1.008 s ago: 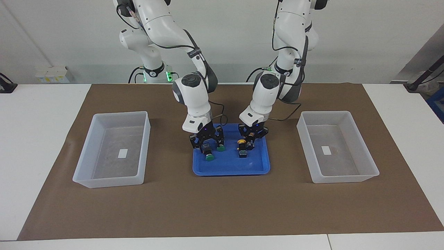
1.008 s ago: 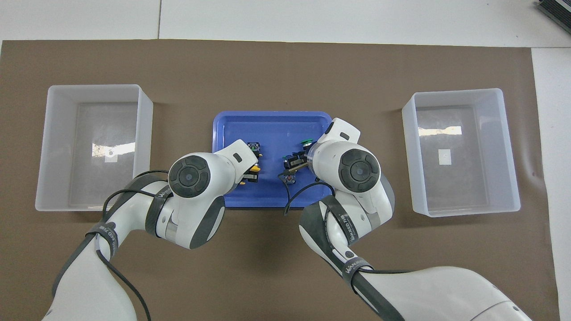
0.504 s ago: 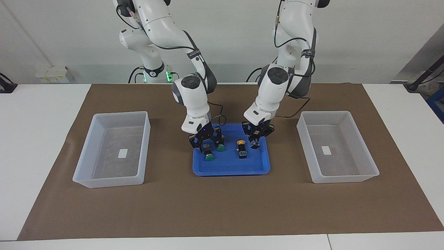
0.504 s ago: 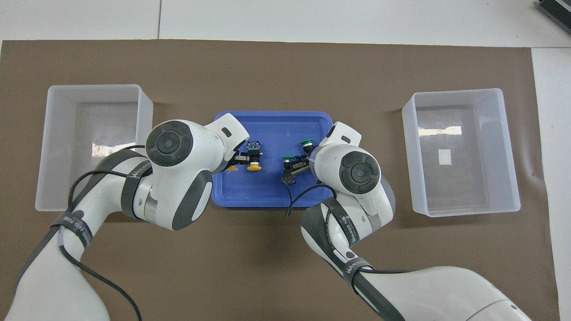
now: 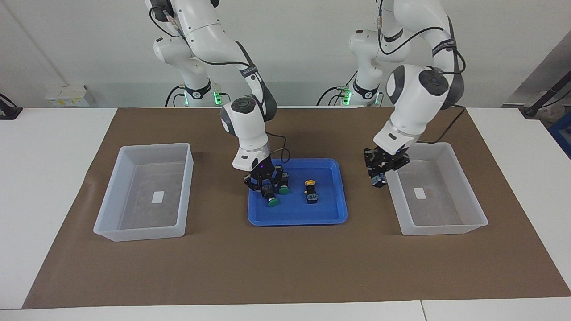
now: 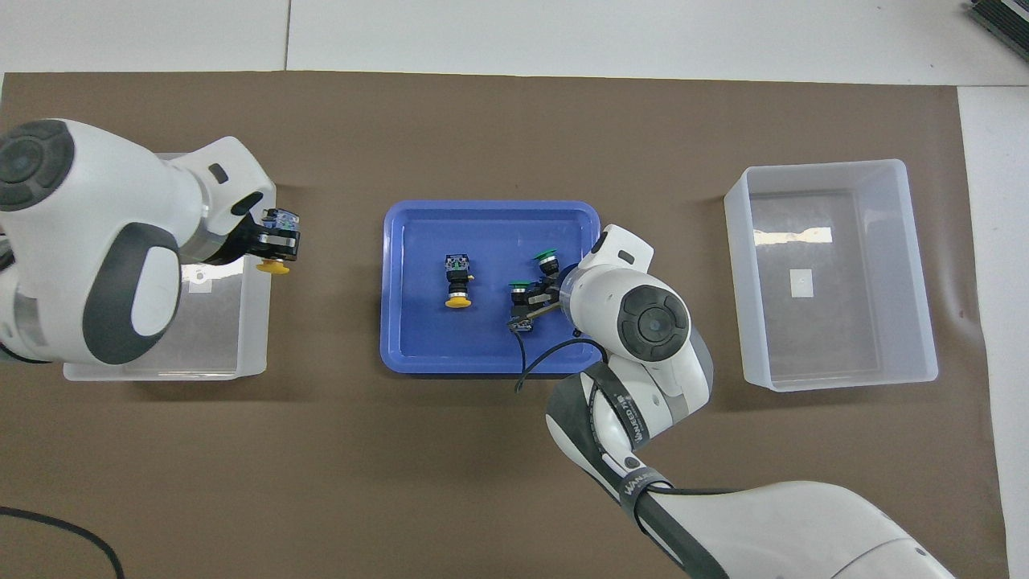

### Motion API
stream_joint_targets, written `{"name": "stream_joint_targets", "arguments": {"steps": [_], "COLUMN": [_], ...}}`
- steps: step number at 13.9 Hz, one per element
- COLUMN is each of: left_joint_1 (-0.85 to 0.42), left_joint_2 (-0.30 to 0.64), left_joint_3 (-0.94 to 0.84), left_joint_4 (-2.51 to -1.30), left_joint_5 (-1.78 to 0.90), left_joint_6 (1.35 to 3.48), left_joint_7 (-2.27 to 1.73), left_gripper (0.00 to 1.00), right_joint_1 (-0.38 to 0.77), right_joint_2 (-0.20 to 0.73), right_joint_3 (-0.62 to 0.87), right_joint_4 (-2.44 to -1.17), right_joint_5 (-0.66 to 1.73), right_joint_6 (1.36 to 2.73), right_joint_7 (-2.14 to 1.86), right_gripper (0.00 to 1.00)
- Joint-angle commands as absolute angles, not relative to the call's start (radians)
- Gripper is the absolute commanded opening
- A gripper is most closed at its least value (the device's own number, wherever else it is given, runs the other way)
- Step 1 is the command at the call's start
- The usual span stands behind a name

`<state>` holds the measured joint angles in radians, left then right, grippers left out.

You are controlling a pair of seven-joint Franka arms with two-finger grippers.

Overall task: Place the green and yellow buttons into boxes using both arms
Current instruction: 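Carry the yellow button to its bin while the right gripper lifts the green button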

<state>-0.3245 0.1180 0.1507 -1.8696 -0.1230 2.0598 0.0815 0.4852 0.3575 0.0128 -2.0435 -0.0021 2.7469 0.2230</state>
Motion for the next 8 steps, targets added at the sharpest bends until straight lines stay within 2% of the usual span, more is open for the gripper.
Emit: {"name": "stream_joint_targets", "arguments": {"steps": [1, 5, 8], "left_joint_1": [-0.223, -0.167, -0.156], "left_joint_2": [0.118, 0.114, 0.104], "left_joint_3": [0.143, 0.143, 0.144], "left_joint_4": [-1.858, -1.893, -1.983], "left_joint_5": [-0.129, -0.129, -0.129], "left_joint_6": [2.037, 2.08, 2.182], "left_joint_7": [0.23, 0.229, 0.225], "left_gripper": [0.0, 0.0, 0.0], "right_joint_1": [0.451, 0.37, 0.278], "right_joint_2": [0.296, 0.151, 0.054], "right_joint_3": [0.017, 0.017, 0.017], "right_joint_4": [-2.059, -2.066, -2.089], "right_joint_5": [-0.023, -0.021, -0.021], "right_joint_6": [2.746, 2.613, 2.521], "right_joint_7": [0.249, 0.253, 0.253], "right_gripper": [0.0, 0.0, 0.0]}}
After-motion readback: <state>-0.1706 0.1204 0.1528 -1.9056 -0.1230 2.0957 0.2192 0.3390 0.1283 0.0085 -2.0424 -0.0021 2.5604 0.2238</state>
